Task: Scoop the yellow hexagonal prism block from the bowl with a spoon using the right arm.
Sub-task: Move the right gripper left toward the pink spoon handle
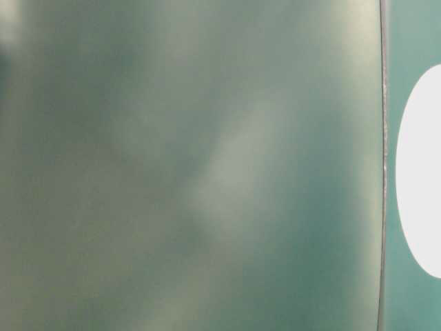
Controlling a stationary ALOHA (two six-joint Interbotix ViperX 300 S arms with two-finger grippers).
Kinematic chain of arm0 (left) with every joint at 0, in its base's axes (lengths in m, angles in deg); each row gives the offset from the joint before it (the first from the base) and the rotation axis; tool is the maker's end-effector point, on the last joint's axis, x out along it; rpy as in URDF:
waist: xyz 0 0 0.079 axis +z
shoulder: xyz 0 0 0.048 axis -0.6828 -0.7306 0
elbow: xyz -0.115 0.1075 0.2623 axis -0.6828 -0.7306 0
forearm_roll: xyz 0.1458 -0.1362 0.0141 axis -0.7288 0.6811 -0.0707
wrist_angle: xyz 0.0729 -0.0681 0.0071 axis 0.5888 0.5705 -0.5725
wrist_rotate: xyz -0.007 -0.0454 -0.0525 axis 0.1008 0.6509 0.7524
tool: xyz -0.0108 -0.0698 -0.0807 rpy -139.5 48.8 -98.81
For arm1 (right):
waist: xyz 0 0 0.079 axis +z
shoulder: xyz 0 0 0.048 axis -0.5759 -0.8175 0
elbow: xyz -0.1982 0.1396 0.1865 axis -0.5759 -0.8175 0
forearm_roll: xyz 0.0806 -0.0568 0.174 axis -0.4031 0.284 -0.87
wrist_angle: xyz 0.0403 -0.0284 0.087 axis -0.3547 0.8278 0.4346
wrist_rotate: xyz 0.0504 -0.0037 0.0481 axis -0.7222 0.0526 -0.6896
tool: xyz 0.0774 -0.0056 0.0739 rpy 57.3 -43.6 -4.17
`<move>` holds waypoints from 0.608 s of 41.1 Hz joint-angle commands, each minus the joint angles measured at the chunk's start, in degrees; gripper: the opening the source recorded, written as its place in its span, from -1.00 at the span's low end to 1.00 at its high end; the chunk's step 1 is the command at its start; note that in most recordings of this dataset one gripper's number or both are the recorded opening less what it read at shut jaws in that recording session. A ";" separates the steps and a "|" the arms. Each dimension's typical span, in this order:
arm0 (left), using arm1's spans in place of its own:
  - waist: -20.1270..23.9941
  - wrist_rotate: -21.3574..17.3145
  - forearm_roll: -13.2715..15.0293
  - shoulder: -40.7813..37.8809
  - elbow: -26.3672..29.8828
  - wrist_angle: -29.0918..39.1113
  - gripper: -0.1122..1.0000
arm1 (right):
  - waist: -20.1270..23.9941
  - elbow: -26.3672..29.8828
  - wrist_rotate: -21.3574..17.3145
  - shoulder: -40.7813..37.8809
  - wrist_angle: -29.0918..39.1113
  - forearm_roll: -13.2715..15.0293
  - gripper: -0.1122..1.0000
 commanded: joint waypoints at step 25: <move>0.09 -0.70 -0.97 0.26 1.85 2.02 -0.66 | -0.18 0.70 -0.70 -3.69 -0.79 -0.26 -0.47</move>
